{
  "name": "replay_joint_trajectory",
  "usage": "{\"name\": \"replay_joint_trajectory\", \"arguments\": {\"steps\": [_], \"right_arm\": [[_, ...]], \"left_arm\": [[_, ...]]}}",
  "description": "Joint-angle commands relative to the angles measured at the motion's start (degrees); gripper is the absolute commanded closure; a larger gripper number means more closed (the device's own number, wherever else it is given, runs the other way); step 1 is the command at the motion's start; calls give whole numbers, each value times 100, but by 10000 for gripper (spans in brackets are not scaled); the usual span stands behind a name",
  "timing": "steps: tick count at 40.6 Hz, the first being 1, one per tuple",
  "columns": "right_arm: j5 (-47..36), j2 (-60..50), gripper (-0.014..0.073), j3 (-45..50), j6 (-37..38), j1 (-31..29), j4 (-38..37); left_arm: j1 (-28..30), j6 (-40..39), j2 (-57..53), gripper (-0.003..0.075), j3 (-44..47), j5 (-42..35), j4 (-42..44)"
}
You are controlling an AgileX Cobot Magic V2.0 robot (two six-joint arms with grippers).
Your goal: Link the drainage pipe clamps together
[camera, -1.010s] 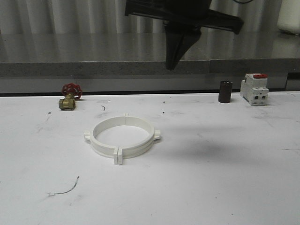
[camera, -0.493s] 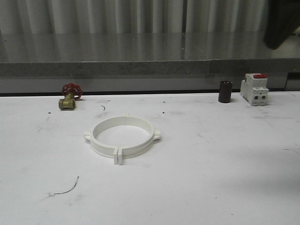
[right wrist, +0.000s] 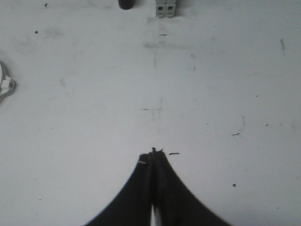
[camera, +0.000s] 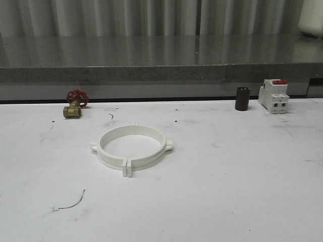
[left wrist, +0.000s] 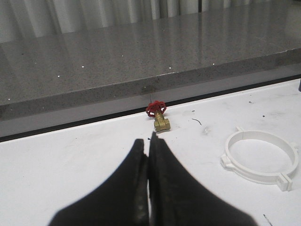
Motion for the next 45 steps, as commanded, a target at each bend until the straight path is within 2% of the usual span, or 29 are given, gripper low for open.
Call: {"name": "replay_joint_trajectory", "arguments": {"steps": [1, 11, 18, 45], "right_arm": [[-569, -790, 716, 356, -66, -54, -613], [-994, -2727, 716, 1400, -66, -54, -1043], [-1007, -3469, 716, 1632, -66, -54, -1065], [-1035, -3587, 716, 1639, -66, -54, -1077]], "left_arm": [[12, 6, 51, 741, -167, -452, 37], [12, 6, 51, 741, -167, -452, 37], [12, 6, 51, 741, -167, -452, 37], [12, 6, 51, 741, -167, -452, 37]]}}
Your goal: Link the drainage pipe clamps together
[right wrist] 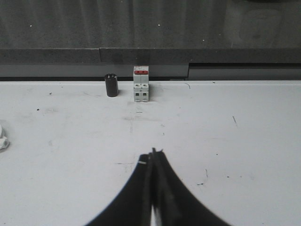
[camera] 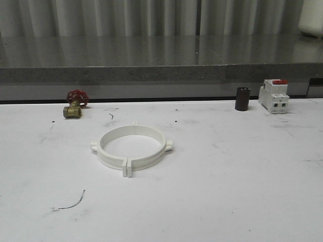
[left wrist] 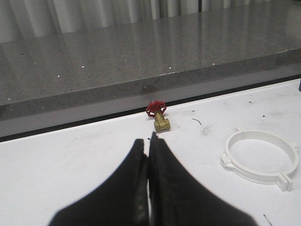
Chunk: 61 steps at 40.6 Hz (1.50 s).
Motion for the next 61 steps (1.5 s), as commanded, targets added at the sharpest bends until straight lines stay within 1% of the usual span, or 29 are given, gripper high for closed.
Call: {"name": "replay_joint_trajectory", "arguments": {"steps": [1, 19, 23, 25, 29, 31, 35, 42, 46, 49, 61], "right_arm": [[-421, 73, 716, -128, -52, -25, -225], [-421, 73, 716, -128, -52, -25, -225], [-421, 73, 716, -128, -52, -25, -225], [-421, 73, 716, -128, -52, -25, -225], [-421, 73, 716, -128, -52, -25, -225], [-421, 73, 716, -128, -52, -25, -225], [-421, 73, 716, -128, -52, -25, -225], [-421, 73, 716, -128, -52, -25, -225], [-414, 73, 716, -122, -52, -25, -225], [-415, 73, 716, -123, -52, -19, -225], [-415, 73, 716, -123, -52, -19, -225]], "left_arm": [[12, 6, 51, 741, -167, -452, 37], [12, 6, 51, 741, -158, -452, 41], [32, 20, 51, 741, -8, -708, -36], [59, 363, 40, 741, 107, -886, -345], [265, 1518, -36, 741, 419, -1178, -1419], [432, 1700, -158, 741, 620, -1322, -1714], [842, 1700, -543, 741, 1117, -1523, -1911], [1528, 1700, -1432, 741, 1727, -1512, -2066], [1790, 1700, -1364, 741, 1916, -1563, -2102], [1858, 1700, -1388, 741, 1931, -1432, -2115], [1845, 1700, -1402, 741, 1931, -1477, -2115]]}}
